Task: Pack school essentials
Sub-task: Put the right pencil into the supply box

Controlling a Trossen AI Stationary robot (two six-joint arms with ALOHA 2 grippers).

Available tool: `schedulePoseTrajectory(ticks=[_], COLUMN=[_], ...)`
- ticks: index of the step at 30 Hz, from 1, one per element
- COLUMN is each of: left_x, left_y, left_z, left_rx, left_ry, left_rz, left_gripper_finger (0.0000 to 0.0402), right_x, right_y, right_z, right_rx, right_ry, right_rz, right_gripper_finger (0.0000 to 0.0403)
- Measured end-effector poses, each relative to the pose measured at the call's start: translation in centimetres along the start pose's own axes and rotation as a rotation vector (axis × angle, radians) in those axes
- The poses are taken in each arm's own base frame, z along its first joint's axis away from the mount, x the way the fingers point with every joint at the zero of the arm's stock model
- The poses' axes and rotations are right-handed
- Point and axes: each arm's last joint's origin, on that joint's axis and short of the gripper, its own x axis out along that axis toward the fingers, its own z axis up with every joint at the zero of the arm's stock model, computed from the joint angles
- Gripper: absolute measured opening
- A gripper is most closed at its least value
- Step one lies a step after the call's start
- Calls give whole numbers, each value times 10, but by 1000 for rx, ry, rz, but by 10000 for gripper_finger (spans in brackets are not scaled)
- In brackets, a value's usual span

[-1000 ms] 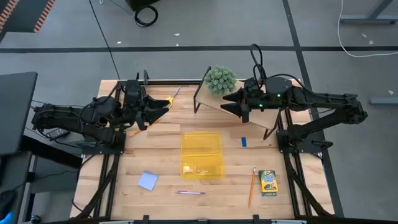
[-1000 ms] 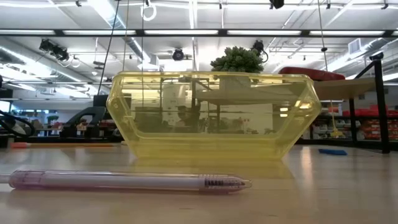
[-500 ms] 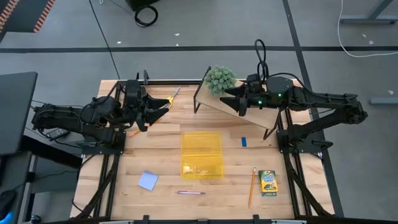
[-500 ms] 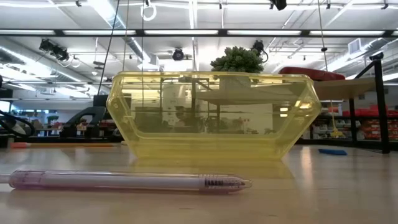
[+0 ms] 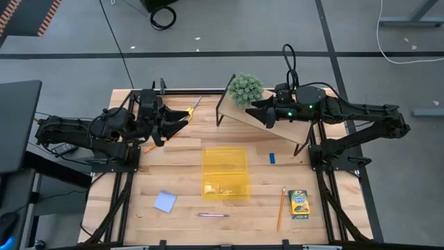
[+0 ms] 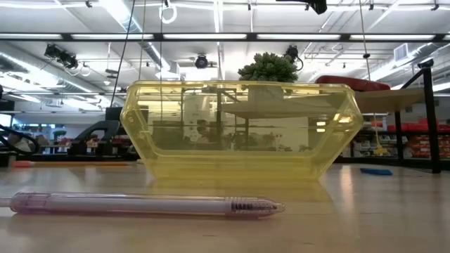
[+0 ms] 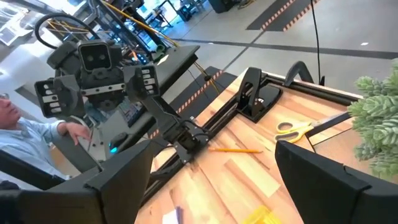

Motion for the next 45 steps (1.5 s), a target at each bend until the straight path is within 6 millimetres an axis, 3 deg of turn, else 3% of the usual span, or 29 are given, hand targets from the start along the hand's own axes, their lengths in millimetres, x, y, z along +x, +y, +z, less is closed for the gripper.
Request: schedulePoseTrajectory(ticks=[29,45], left_x=[3,27], left_y=[9,41], left_z=[-9,-63], left_rx=[-82,-50], left_ry=[81,386], left_rz=[80,365], left_gripper_finger=[287,216], right_x=[0,-1], right_y=[-8,-15], right_z=[-4,-8], right_rx=[35,22], right_ry=[-15,46], right_rz=[-137,-196], right_gripper_finger=[346,347])
